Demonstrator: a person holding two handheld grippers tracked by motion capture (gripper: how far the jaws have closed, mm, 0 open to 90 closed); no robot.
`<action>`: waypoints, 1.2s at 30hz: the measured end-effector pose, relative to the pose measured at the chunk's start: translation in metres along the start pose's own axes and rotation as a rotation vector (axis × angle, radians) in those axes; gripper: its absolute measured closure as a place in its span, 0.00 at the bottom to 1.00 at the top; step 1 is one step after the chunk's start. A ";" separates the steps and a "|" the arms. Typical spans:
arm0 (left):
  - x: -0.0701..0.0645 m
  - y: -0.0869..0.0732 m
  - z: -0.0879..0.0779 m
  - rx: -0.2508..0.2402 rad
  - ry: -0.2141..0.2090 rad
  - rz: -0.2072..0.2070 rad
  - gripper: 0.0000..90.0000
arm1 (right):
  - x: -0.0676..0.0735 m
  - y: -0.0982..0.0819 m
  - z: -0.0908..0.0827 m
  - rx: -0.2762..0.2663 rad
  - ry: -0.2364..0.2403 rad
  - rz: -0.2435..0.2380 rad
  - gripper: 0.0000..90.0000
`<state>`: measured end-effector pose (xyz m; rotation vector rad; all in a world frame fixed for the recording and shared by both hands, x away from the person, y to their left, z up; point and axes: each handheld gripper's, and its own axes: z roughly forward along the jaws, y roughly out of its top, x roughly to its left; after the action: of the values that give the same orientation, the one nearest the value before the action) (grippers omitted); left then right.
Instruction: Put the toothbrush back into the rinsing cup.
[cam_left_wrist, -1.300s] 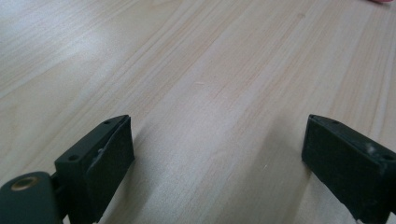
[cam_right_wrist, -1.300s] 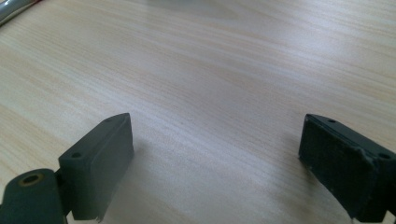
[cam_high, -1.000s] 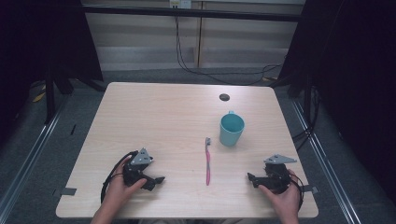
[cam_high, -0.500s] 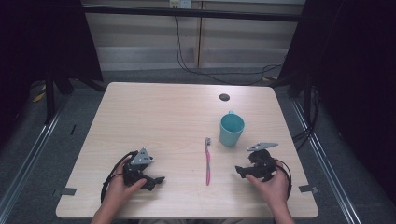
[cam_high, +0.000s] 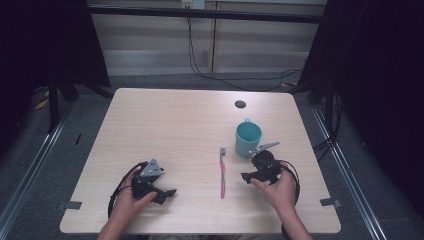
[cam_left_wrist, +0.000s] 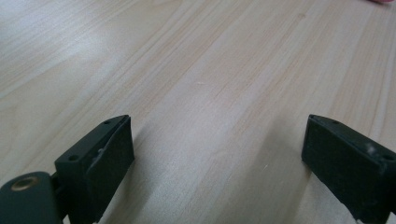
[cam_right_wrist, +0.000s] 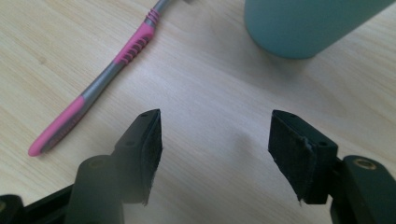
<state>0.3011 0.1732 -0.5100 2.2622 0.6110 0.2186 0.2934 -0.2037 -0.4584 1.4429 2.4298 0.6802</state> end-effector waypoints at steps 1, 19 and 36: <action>0.000 0.000 0.000 0.003 0.001 0.005 0.10 | 0.001 0.002 0.001 -0.004 0.005 0.008 0.40; 0.000 0.000 0.000 0.001 0.000 0.002 0.10 | 0.009 0.030 0.007 0.003 0.047 0.051 0.44; 0.000 0.000 0.000 0.001 0.002 0.002 0.10 | 0.023 0.049 0.018 0.060 0.079 0.068 0.53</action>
<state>0.3011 0.1732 -0.5100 2.2636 0.6102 0.2211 0.3274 -0.1582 -0.4483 1.5558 2.4902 0.6972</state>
